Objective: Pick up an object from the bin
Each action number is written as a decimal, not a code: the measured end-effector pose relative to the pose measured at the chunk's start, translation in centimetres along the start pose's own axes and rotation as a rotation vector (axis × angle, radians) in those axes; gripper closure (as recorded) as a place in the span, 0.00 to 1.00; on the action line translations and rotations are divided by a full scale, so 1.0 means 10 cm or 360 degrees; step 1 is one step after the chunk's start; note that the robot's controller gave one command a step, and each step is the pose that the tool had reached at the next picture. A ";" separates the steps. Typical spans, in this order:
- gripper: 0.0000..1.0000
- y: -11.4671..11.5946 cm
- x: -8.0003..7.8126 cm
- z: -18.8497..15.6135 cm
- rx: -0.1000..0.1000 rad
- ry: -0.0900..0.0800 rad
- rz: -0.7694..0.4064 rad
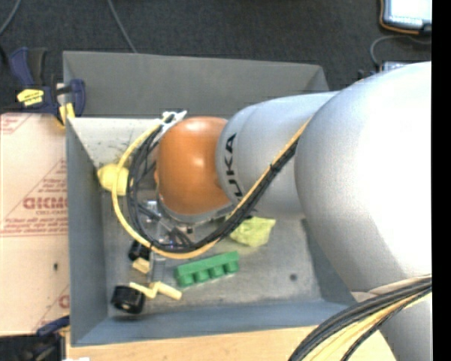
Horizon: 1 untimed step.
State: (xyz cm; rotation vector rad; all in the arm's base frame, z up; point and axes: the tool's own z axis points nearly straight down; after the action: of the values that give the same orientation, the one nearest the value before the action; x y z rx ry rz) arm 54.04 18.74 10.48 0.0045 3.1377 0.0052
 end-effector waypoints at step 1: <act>1.00 -0.07 -0.06 0.33 -0.0008 -0.0029 0.0000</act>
Offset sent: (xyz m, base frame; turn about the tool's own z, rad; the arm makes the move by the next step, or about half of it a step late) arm 0.0000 0.0000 0.0000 0.0000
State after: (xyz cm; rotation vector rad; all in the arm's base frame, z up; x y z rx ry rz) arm 54.62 18.03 7.20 0.0048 3.1193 0.0133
